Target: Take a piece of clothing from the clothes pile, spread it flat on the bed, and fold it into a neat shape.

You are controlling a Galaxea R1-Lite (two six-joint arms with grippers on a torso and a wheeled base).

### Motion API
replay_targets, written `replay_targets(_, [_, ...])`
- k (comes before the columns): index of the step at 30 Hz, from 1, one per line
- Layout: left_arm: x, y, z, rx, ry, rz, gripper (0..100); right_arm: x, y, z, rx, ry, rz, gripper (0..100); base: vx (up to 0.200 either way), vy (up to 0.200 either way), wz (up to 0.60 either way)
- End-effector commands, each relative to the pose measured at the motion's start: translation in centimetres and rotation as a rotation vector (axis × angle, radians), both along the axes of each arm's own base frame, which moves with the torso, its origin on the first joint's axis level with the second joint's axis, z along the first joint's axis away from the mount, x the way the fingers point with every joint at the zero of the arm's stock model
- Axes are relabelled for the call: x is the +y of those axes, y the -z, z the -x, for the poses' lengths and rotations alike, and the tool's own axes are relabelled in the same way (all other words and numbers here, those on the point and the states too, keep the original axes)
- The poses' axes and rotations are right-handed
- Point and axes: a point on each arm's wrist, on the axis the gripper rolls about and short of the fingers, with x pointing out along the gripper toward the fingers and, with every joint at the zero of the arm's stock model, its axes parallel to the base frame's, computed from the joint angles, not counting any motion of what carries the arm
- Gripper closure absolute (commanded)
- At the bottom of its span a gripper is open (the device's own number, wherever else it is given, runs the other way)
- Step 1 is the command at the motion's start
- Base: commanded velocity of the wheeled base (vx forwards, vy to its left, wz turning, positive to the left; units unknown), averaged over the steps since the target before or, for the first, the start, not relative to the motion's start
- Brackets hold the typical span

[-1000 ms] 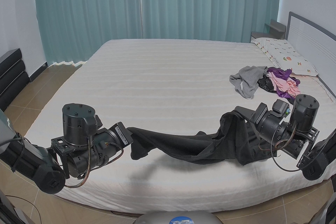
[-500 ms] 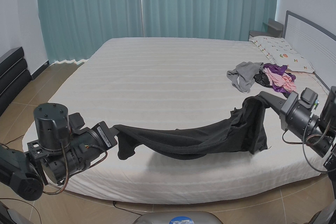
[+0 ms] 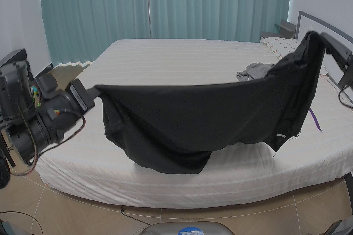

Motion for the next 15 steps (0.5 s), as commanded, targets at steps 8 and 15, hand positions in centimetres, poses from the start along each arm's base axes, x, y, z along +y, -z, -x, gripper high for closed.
replay_targets(8, [-2.1, -2.0, -7.6, -0.016, -0.069, 0.004, 100, 0.6, -1.7, -8.0, 0.005, 0.050, 0.019, 100, 0.000, 0.000, 0.00])
replay_targets(15, [-2.8, 0.6, -12.0, 0.043, -0.107, -0.026, 100, 0.6, 1.2, -13.2, 0.095, 0.092, 0.052, 100, 0.171, 0.000, 0.00])
